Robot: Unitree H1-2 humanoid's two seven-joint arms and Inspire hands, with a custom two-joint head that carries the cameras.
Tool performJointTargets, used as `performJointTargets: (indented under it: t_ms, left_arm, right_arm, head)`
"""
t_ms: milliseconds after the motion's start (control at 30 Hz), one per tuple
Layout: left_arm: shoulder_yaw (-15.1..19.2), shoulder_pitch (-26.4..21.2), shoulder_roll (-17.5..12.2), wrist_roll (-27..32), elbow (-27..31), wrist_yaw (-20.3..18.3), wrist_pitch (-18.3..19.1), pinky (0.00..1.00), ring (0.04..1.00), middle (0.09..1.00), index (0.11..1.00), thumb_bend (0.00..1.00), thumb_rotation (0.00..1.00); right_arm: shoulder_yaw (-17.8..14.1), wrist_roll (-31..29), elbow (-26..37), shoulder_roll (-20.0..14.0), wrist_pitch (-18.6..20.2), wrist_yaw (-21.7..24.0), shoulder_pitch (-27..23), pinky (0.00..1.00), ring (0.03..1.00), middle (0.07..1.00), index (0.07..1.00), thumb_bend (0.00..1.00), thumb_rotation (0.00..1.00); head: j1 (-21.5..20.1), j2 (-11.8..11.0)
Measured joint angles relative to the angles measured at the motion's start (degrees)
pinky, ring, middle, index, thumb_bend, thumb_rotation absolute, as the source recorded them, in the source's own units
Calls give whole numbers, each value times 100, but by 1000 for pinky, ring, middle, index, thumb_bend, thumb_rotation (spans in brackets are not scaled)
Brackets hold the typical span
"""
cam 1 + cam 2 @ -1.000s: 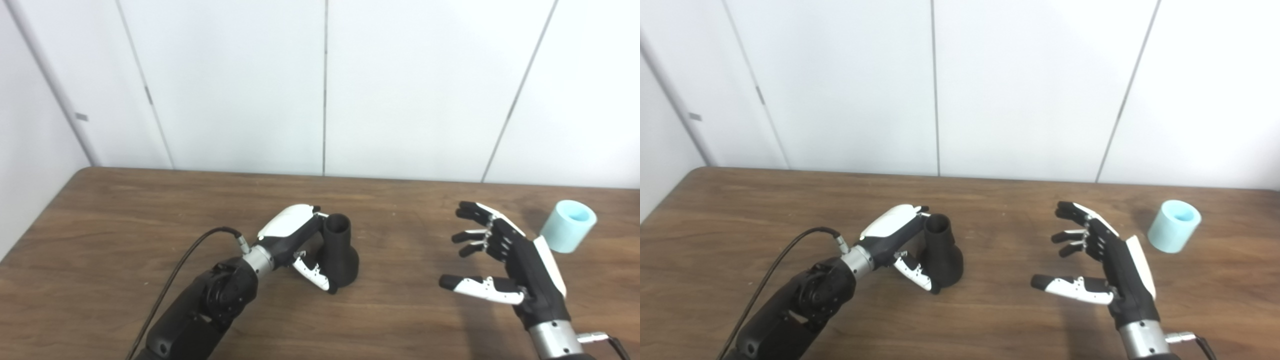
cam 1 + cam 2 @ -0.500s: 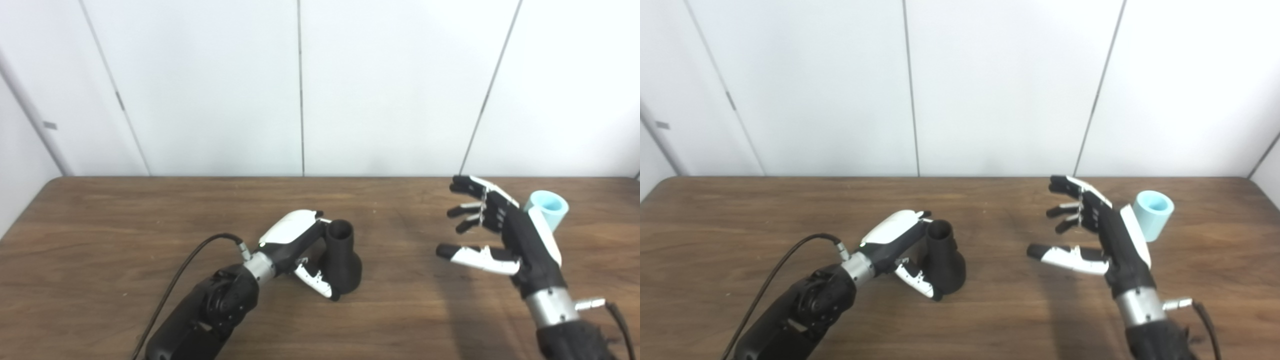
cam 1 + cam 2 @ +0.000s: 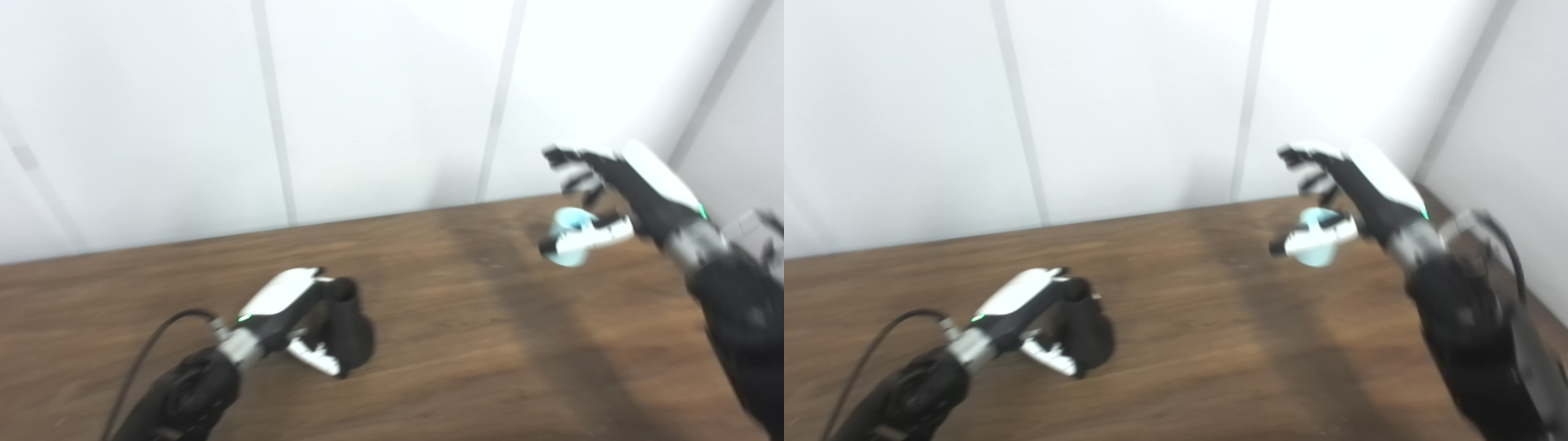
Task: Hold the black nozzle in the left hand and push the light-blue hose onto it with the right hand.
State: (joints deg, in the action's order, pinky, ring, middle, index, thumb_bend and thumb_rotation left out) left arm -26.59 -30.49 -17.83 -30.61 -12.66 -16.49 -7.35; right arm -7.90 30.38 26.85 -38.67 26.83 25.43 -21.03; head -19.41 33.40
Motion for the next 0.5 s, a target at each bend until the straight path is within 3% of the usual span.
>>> performJointTargets:
  t_ms: [133,233,367,500]
  left_arm:
    - [59,29,-10,4,-1,7,-105,1000,641,507,472,524,0]
    - [121,100,-49,39,-30,31,-243,1000,638,502,475,525,0]
    - [191,111,-72,153,-193,75,-478,1000,628,487,484,526,0]
    - [232,104,-92,198,-313,109,-662,1000,627,485,485,526,0]
  right_arm:
    - [-90,899,-354,-30,2,1453,-456,720,901,957,882,970,240]
    - [-94,1377,-617,-32,3,2169,-697,724,927,973,891,979,235]
    - [48,1831,-1079,-113,3,2549,-1054,722,927,981,894,1000,287]
    - [228,1897,-1554,-181,3,2560,-1212,731,928,984,901,1000,311]
  head:
    - [-476,-123]
    - [-704,-194]
    - [-932,-264]
    - [-1021,-325]
